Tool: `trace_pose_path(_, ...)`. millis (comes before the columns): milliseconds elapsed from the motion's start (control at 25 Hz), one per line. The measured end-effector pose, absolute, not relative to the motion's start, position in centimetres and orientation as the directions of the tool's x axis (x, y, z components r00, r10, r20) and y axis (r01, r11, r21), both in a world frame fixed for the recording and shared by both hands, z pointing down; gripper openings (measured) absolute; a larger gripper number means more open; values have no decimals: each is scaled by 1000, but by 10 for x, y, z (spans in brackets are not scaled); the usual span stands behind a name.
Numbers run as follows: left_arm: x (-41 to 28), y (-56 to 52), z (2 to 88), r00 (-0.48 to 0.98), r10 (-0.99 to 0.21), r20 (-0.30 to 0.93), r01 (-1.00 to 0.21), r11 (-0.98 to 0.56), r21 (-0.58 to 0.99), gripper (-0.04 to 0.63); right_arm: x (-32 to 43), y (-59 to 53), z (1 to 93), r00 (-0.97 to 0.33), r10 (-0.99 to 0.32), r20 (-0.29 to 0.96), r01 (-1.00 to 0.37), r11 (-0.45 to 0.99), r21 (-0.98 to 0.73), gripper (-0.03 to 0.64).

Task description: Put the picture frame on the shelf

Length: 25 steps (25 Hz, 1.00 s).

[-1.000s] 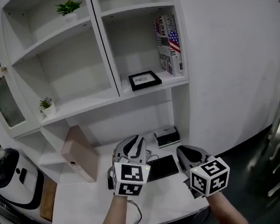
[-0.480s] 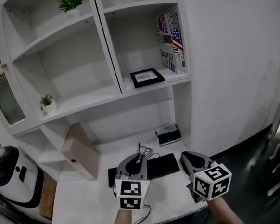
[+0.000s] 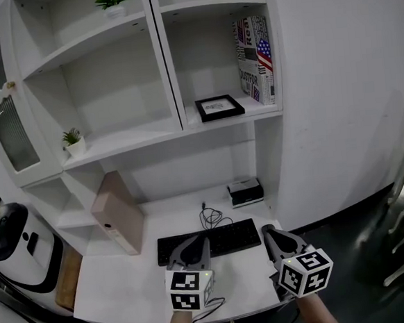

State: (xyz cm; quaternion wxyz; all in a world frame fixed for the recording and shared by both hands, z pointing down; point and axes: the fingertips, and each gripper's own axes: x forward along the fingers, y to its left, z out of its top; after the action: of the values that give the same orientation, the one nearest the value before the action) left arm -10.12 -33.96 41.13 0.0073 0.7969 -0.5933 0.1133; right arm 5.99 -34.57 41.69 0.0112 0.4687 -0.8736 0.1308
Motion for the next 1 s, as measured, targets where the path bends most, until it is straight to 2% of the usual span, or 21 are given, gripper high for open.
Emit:
trace_pose_path(400, -110, -321, 435, 276, -938, 211, -955, -291, -48, 34, 57, -332, 436, -561, -812, 161, -820, 519, -239, 2)
trace_pose_path(1000, -97, -309, 437, 300, -931, 210, -947, -317, -52, 35, 58, -322, 444, -538, -825, 174, -836, 496, -234, 0)
